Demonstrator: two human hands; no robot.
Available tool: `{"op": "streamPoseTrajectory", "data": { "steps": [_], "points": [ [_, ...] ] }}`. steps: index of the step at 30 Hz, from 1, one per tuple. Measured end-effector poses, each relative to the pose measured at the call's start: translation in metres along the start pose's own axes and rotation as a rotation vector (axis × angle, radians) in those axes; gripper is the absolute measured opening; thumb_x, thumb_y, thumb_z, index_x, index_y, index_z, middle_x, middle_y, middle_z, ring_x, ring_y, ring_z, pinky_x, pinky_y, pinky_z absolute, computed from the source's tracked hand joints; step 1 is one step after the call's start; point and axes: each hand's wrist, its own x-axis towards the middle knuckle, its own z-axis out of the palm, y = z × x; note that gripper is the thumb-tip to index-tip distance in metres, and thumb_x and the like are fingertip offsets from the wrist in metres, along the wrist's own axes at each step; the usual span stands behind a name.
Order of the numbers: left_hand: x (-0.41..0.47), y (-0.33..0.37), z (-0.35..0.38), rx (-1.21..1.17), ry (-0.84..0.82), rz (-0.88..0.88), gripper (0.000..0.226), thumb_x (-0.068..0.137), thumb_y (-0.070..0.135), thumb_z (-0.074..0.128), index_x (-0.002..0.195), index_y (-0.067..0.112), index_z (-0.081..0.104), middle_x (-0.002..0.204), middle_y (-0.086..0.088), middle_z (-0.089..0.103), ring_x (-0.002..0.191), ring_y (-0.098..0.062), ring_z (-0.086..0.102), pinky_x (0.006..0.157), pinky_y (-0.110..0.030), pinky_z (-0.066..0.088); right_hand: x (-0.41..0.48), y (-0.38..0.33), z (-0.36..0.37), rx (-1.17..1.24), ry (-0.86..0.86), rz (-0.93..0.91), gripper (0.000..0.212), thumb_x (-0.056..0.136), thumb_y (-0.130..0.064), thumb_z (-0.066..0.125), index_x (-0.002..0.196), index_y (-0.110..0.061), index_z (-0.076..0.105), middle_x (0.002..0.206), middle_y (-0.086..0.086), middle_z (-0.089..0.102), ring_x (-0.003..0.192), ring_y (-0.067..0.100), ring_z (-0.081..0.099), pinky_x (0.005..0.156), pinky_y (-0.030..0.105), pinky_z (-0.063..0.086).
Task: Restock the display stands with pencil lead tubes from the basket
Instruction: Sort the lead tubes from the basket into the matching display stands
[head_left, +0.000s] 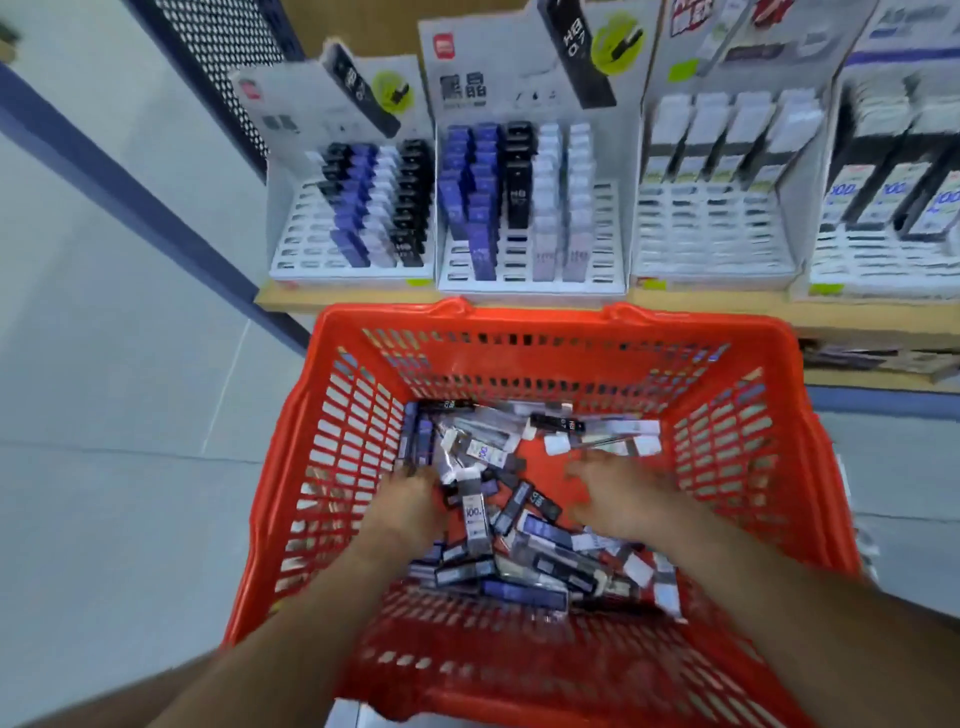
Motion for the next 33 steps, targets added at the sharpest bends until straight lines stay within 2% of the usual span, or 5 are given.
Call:
{"op": "streamPoseTrajectory", "data": {
  "steps": [7,12,17,27,33],
  "points": [
    [0.029,-0.013,0.048,0.141,-0.079,-0.045,0.111,0.071,0.059,0.071,0.149,0.015,0.005,0.147,-0.025,0.018,0.134,-0.042,0.024,0.111,-0.048,0.022,0.020,-0.031,0.087,-0.200,-0.038,0.043,0.119,0.075,-0.057,0.076,0.156,-0.011,0.002,0.153,0.015,0.018,0.139,0.035,0.025,0.112,0.047,0.030],
    [0.024,0.006,0.063,-0.203,-0.048,-0.064,0.099,0.068,0.054,0.077,0.138,0.015,0.021,0.131,-0.019,0.035,0.120,-0.040,0.044,0.100,-0.047,0.040,0.028,-0.053,0.101,-0.205,-0.040,0.068,0.112,0.072,-0.047,0.081,0.153,-0.023,0.007,0.141,0.019,0.027,0.128,0.036,0.033,0.104,0.048,0.036],
    [0.032,0.035,0.064,-0.269,-0.031,-0.200,0.109,0.071,0.052,0.076,0.148,0.026,0.003,0.137,-0.020,0.025,0.131,-0.038,0.028,0.102,-0.047,0.039,0.019,-0.058,0.118,-0.212,-0.030,0.069,0.081,0.085,-0.022,0.069,0.150,-0.025,0.021,0.134,0.015,0.040,0.124,0.034,0.042,0.100,0.044,0.038],
    [0.042,0.029,0.063,-0.465,0.100,-0.077,0.059,0.086,0.015,0.061,0.137,0.025,0.032,0.097,-0.012,0.061,0.082,-0.029,0.061,0.068,-0.034,0.046,0.026,-0.023,0.073,0.171,-0.074,-0.036,0.046,0.084,-0.052,0.069,0.111,-0.015,0.062,0.102,0.005,0.065,0.102,0.025,0.056,0.081,0.035,0.049],
    [0.043,0.020,0.034,-0.991,0.153,-0.240,0.063,0.084,0.007,0.068,0.136,0.024,0.037,0.105,0.000,0.063,0.097,-0.023,0.063,0.084,-0.035,0.053,0.019,-0.021,0.040,0.620,-0.118,0.124,0.057,0.090,-0.038,0.070,0.134,-0.007,0.050,0.128,0.014,0.058,0.118,0.032,0.056,0.099,0.041,0.046]
  ]
}}
